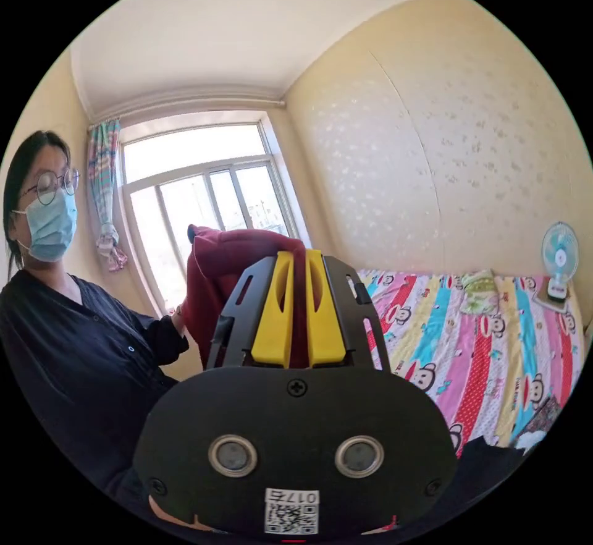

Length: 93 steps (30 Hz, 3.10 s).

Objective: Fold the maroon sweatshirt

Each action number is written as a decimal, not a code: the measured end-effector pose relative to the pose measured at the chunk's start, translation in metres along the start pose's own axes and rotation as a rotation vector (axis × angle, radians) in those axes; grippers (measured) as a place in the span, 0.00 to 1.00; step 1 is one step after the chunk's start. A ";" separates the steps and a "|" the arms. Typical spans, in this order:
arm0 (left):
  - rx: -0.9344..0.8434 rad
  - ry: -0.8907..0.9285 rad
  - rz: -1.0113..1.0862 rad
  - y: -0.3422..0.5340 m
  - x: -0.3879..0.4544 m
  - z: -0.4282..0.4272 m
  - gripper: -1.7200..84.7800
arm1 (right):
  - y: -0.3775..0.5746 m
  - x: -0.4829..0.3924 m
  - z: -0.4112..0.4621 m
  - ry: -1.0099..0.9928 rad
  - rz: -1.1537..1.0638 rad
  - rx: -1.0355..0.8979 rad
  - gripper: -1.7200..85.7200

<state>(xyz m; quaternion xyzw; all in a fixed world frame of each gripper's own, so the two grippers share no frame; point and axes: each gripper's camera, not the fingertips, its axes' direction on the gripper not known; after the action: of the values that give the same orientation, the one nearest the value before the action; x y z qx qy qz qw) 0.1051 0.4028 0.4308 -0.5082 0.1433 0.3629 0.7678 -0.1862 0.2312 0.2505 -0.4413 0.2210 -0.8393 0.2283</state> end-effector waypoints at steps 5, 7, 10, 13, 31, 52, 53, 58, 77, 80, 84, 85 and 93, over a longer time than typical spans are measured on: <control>-0.152 -0.652 -0.047 0.040 -0.004 0.008 0.06 | -0.007 -0.030 -0.030 -0.010 0.064 0.032 0.06; -0.184 -0.597 -0.149 0.080 -0.030 0.018 0.06 | 0.011 -0.026 -0.043 -0.066 0.116 0.053 0.06; -0.172 -0.431 -0.198 0.114 -0.039 0.026 0.06 | 0.038 -0.011 -0.082 -0.202 0.243 0.144 0.06; -0.171 -0.353 -0.108 0.099 -0.009 0.042 0.06 | 0.035 -0.017 -0.120 -0.211 0.246 0.162 0.06; 0.027 -1.217 -0.630 -0.071 -0.267 -0.187 0.01 | -0.101 0.199 0.300 0.105 0.439 -0.752 0.07; -0.481 -1.326 -0.867 0.237 -0.124 -0.246 0.03 | -0.042 0.119 0.334 0.195 0.591 -1.511 0.06; -0.472 -1.326 -0.880 0.234 -0.114 -0.255 0.03 | -0.101 0.137 0.337 0.296 0.490 -1.461 0.05; -0.330 -1.392 -0.876 0.202 0.005 -0.323 0.09 | -0.294 0.227 0.322 0.888 0.340 -1.135 0.07; -0.458 -1.257 -0.891 0.132 0.220 -0.483 0.05 | -0.208 -0.007 0.433 0.398 0.331 -1.754 0.06; -0.203 -1.118 -1.040 0.140 0.245 -0.529 0.07 | -0.221 -0.013 0.428 0.431 0.188 -1.831 0.06; 0.476 -1.059 -1.106 0.147 0.315 -0.624 0.15 | -0.229 -0.001 0.437 0.555 0.291 -1.847 0.08; 0.701 -1.036 -1.096 0.152 0.337 -0.649 0.16 | -0.238 -0.002 0.439 0.571 0.312 -1.800 0.08; 1.575 -0.756 -1.091 0.221 0.386 -0.720 0.12 | -0.290 -0.017 0.526 0.437 0.420 -1.451 0.08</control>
<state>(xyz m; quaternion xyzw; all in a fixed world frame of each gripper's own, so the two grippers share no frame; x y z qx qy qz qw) 0.3247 -0.0263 -0.2646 0.2905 -0.1606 -0.0959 0.9384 0.2107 0.3829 0.6759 -0.2540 0.8324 -0.4923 -0.0115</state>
